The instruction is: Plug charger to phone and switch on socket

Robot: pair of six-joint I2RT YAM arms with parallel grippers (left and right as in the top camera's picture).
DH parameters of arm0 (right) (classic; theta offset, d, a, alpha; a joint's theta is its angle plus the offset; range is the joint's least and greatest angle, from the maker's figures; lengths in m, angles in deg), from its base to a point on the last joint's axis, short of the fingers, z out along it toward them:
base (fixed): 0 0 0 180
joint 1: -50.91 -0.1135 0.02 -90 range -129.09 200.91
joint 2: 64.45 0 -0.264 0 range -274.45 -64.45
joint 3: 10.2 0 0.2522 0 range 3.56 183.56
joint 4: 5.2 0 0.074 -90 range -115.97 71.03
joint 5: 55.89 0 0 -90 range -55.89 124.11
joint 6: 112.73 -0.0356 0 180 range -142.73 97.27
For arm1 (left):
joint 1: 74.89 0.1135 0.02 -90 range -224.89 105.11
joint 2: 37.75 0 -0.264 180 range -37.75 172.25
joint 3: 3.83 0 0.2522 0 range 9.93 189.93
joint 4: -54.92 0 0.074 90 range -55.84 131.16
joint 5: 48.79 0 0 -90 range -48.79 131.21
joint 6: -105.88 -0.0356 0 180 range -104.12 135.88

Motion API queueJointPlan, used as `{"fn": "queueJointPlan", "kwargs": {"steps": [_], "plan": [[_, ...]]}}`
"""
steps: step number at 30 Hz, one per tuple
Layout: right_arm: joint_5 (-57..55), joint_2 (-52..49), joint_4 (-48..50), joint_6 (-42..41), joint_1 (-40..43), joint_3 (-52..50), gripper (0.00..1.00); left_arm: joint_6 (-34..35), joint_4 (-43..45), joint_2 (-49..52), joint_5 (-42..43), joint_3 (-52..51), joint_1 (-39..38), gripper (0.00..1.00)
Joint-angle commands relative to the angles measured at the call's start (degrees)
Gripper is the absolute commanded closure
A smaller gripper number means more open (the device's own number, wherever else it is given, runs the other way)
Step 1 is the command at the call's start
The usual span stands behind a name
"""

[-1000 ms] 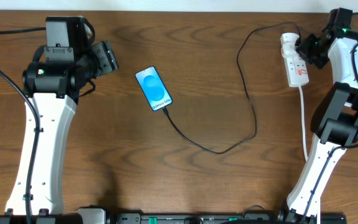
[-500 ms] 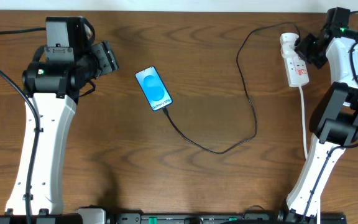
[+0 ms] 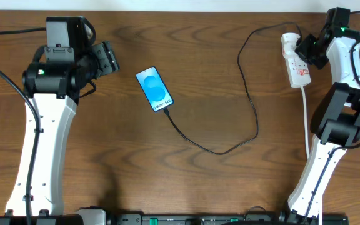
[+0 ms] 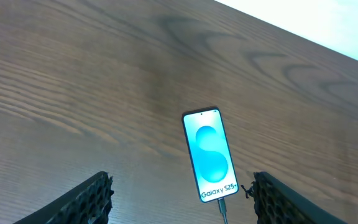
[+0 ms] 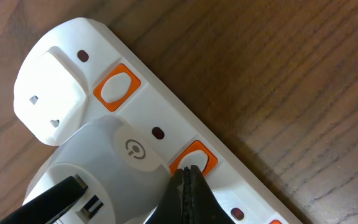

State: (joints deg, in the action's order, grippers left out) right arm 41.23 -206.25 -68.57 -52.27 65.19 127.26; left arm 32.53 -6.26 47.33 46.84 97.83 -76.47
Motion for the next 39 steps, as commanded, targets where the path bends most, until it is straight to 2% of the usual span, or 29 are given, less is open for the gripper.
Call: {"fn": "queueJointPlan", "kwargs": {"steps": [1,11,30,39], "plan": [[22.18,-1.36,2.71,0.92,-10.27,0.11,0.99,-0.55,-0.13,0.66,-0.76,0.07,0.28,0.27],[21.33,-0.76,2.80,1.86,-5.57,1.60,0.99,-0.52,-0.11,0.66,-0.76,0.07,0.28,0.27],[9.64,5.38,-0.35,6.43,3.82,2.21,0.99,-0.52,-0.11,0.66,-0.76,0.07,0.28,0.27],[7.17,9.94,-1.92,7.13,4.87,2.23,0.99,-0.50,-0.09,0.66,-0.76,0.07,0.28,0.27]]}}
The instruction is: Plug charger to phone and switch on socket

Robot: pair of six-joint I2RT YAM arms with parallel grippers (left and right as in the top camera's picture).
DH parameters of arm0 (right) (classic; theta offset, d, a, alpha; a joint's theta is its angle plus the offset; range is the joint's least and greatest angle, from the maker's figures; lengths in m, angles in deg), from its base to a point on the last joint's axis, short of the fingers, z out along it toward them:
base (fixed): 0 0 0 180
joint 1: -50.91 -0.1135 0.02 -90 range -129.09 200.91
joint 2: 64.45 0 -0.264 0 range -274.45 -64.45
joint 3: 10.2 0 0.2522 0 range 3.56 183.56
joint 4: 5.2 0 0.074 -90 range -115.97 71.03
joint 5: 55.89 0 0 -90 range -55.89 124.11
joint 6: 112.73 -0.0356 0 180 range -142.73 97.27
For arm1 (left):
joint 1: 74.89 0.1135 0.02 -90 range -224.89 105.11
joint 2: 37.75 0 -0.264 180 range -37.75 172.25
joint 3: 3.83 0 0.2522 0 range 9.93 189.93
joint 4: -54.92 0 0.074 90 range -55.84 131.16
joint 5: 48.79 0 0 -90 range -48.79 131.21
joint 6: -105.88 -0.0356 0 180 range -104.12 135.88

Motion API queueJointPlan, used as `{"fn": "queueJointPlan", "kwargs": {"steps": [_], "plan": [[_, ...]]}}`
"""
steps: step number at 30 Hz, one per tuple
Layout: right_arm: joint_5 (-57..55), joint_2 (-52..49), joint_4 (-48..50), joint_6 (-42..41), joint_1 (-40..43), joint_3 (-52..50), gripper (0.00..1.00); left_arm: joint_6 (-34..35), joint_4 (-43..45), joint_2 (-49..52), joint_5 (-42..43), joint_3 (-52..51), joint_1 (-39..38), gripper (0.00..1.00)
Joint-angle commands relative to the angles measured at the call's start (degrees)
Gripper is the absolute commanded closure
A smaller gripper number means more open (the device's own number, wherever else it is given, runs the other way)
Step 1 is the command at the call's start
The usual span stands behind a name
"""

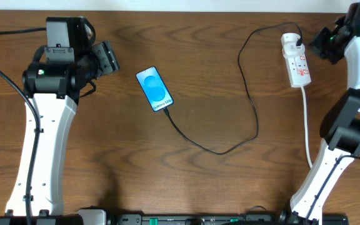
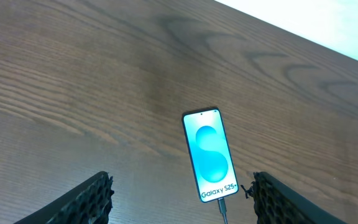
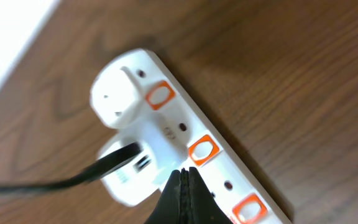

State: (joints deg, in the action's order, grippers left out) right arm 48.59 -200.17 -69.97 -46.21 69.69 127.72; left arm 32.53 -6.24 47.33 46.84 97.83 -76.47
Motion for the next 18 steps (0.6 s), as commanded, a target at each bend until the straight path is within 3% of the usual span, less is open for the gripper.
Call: {"fn": "queueJointPlan", "kwargs": {"steps": [1,18], "plan": [[-0.20,4.07,-0.63,1.05,0.35,1.77,0.99,-0.52,-0.11,0.66,-0.76,0.07,0.28,0.27],[2.23,4.24,-1.18,-2.19,0.74,1.75,0.99,-0.52,-0.17,0.66,-0.76,0.07,0.28,0.27]]}}
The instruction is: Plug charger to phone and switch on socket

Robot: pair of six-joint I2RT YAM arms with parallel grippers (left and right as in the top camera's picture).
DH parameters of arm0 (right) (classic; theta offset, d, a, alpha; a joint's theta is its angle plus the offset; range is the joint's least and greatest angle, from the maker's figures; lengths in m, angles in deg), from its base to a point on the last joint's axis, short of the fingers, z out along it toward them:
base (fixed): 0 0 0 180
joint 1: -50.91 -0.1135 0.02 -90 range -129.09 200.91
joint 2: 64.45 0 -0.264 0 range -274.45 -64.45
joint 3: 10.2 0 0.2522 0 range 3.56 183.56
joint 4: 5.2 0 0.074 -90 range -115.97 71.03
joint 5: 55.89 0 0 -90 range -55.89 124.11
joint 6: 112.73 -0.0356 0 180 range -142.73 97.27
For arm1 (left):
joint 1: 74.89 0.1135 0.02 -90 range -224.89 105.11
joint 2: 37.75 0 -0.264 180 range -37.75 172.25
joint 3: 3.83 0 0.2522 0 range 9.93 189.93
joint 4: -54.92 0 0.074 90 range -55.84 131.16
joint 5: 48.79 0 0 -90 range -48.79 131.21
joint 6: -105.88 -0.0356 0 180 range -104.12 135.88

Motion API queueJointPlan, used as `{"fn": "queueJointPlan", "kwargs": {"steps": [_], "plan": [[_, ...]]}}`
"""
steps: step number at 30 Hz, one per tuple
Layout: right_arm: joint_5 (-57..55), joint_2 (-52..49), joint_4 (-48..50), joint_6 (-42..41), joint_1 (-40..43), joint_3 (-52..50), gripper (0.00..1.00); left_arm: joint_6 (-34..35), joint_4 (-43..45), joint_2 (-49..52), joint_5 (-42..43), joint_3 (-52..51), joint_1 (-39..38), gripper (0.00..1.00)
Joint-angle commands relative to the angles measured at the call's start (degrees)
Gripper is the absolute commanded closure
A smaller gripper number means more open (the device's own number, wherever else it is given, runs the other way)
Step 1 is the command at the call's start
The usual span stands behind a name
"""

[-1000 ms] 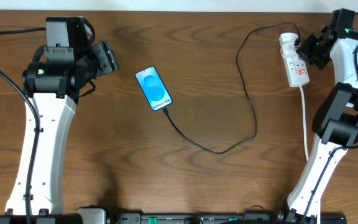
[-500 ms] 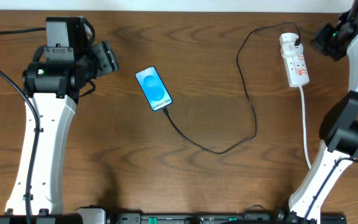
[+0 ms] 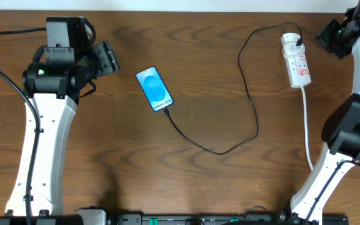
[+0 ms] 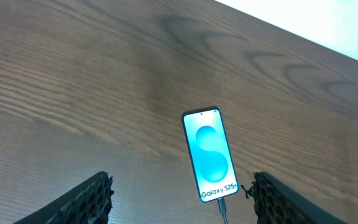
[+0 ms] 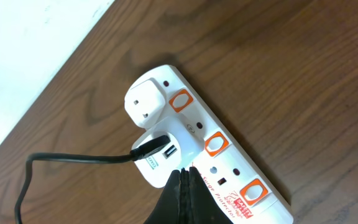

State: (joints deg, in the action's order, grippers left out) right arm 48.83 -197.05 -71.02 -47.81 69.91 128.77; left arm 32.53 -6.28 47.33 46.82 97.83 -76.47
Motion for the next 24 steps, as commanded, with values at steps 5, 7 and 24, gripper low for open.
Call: {"fn": "queueJointPlan", "kwargs": {"steps": [5,7,24], "plan": [[2.34,1.11,-0.42,-1.97,0.52,0.66,0.99,-0.52,-0.09,0.66,-0.74,0.07,0.28,0.27],[2.47,1.07,-0.55,-4.87,0.57,0.63,0.99,-0.50,-0.07,0.66,-0.74,0.07,0.28,0.27],[17.07,-3.32,-5.95,3.54,4.74,0.66,0.99,-0.48,0.15,0.66,-0.74,0.07,0.28,0.27]]}}
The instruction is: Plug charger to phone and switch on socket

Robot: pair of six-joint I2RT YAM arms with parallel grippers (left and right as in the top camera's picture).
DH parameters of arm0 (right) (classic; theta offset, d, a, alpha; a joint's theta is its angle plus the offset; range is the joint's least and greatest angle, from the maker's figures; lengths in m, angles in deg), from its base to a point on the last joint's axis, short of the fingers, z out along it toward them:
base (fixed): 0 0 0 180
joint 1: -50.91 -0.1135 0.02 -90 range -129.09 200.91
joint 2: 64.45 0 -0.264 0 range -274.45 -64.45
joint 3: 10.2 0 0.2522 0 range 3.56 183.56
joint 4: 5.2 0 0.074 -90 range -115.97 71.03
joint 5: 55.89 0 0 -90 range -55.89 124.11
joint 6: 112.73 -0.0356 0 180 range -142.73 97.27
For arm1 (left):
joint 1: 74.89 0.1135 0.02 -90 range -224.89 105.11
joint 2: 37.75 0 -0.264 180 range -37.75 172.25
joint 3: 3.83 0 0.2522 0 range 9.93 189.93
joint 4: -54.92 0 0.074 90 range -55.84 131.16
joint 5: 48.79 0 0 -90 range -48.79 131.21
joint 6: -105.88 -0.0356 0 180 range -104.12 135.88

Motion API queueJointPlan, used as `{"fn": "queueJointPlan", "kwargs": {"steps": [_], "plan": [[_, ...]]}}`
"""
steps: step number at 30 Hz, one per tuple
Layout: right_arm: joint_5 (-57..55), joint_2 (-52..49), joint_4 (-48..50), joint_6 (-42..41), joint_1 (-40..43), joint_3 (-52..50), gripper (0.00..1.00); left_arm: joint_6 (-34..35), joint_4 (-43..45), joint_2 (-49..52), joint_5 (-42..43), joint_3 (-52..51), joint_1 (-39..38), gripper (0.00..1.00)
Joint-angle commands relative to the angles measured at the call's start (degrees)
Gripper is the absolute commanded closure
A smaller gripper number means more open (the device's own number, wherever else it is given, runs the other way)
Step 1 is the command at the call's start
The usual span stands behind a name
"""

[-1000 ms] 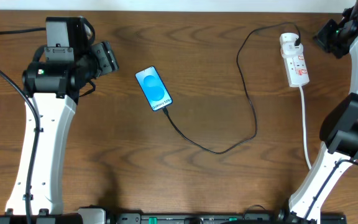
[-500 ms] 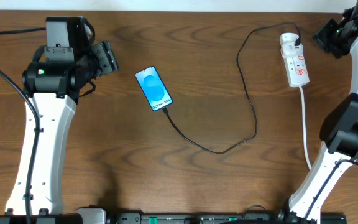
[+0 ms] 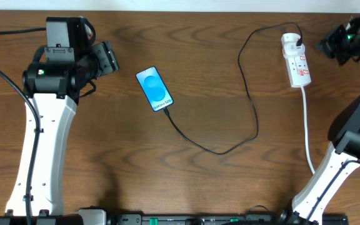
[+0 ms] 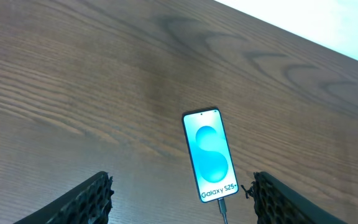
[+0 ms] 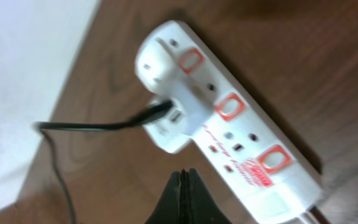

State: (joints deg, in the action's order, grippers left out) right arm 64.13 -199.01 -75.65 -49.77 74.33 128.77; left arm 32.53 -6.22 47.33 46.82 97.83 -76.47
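Observation:
The phone (image 3: 154,89) lies face up on the wooden table, screen lit blue, with the black charger cable (image 3: 252,106) plugged into its lower end (image 4: 221,202). The cable loops right to a white adapter (image 5: 169,124) seated in the white power strip (image 3: 295,60), which has orange rocker switches (image 5: 230,107). My right gripper (image 5: 184,177) is shut on nothing, raised off the strip and to its right in the overhead view (image 3: 330,45). My left gripper (image 4: 182,199) hangs open left of the phone, holding nothing.
The strip's white lead (image 3: 306,125) runs down the right side toward the table's front edge. A white wall strip (image 5: 23,74) borders the table's far edge behind the power strip. Both arm bases stand at the near edge.
My right gripper has drawn further away from the power strip, which now shows smaller and more to the right in the wrist view. The left arm, phone and cable have not moved.
My shut right gripper's tip was down on an orange switch of the power strip. Then it was lifted off the strip, and at each later moment stood higher and further right. The left gripper stayed open beside the plugged-in phone throughout.

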Motion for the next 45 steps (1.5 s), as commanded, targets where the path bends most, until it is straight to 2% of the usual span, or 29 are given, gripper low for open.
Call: {"fn": "queueJointPlan", "kwargs": {"steps": [1,10,21,30,37,45], "plan": [[1.05,-1.36,-1.68,6.10,0.35,0.66,0.99,-0.48,0.11,0.66,-0.72,0.07,0.28,0.27],[-3.15,-3.06,-2.93,6.34,0.39,0.61,0.99,-0.48,0.09,0.66,-0.72,0.07,0.28,0.27],[-2.80,-9.55,-0.61,4.74,0.70,0.61,0.99,-0.48,0.09,0.66,-0.72,0.07,0.28,0.27],[-2.16,-9.57,1.09,3.69,0.63,0.81,0.99,-0.28,0.09,0.66,-0.72,0.07,0.28,0.27],[2.75,-9.57,4.96,0.94,0.52,1.25,0.99,-0.28,0.09,0.66,-0.74,0.07,0.28,0.27],[1.18,-9.57,5.44,0.31,-0.94,1.64,0.99,-0.31,0.09,0.66,-0.74,0.07,0.28,0.27]]}}
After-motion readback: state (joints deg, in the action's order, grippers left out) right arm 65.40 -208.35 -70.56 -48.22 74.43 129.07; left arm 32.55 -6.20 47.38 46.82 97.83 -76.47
